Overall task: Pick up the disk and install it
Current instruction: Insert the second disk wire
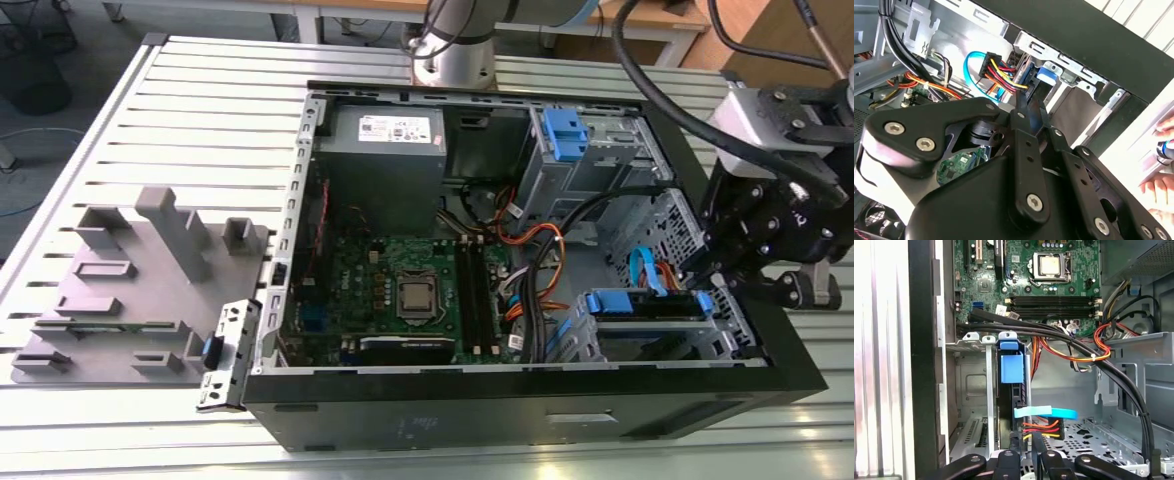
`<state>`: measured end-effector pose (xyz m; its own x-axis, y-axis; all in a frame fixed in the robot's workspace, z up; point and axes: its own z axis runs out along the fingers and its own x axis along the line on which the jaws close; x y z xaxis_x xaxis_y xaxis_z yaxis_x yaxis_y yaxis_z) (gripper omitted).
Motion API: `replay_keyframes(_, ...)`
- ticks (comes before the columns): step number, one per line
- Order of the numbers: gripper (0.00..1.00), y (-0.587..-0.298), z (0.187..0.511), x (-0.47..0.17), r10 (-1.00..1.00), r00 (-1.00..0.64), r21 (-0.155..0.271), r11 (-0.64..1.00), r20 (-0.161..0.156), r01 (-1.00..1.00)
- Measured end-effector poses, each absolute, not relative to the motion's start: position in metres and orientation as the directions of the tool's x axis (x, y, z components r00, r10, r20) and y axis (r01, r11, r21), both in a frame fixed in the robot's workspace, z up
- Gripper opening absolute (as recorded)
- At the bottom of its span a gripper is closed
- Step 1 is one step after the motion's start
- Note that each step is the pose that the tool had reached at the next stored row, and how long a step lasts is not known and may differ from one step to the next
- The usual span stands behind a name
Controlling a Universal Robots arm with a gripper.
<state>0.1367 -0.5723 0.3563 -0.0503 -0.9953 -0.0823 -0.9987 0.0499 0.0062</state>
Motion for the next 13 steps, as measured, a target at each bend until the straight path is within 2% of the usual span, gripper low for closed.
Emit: replay_keyframes(13, 0.24, -0.572, 0.355, 0.123, -0.995, -0.05, 0.003, 0.05, -0.082, -0.999)
